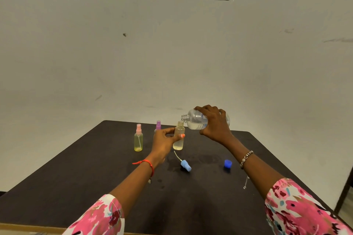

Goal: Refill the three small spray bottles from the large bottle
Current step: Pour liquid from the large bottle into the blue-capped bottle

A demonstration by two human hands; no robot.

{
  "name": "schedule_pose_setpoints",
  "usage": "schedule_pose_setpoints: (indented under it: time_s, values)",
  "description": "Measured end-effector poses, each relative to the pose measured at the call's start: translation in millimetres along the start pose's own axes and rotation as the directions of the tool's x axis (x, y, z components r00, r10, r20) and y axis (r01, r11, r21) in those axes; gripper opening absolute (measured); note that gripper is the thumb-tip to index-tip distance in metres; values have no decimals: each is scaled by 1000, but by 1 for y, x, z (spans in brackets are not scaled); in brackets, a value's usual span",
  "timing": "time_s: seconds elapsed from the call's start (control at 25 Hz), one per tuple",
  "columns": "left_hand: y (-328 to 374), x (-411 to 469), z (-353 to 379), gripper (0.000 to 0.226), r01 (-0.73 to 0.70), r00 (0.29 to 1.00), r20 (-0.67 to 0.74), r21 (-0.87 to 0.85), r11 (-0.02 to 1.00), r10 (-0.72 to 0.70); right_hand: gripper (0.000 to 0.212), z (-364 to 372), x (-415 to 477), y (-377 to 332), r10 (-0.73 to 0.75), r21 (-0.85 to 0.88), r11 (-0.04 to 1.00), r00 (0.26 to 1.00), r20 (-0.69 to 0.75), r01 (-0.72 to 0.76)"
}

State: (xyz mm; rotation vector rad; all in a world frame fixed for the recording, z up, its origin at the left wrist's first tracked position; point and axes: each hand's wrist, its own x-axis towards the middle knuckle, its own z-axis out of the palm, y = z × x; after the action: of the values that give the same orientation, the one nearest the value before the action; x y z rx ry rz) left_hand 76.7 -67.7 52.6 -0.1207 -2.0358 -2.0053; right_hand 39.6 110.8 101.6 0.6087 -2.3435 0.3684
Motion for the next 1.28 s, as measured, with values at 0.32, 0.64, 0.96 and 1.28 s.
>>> schedule_pose_setpoints:
  time_s: [0.32, 0.64, 0.96, 1.28]
  values:
    - [-6, 7, 1, 42, 15, 1000, 9, 11, 1000, -15, 71, 10, 3, 7, 13, 17, 1000, 1000, 9, -13]
    - [-19, 18, 3, 41, 46, 999, 6, 2, 999, -46, 78, 34, 2, 16, 185, 337, 923, 982, 33, -185]
    - [-45, 36, 0, 40, 79, 997, -4, 0, 997, -79, 65, 76, -13, 51, 520, 630, 601, 839, 159, -492]
    - [-60, 45, -4, 40, 117, 993, -20, -1, 993, -117, 64, 109, -24, 63, 588, 658, 491, 774, 234, -571]
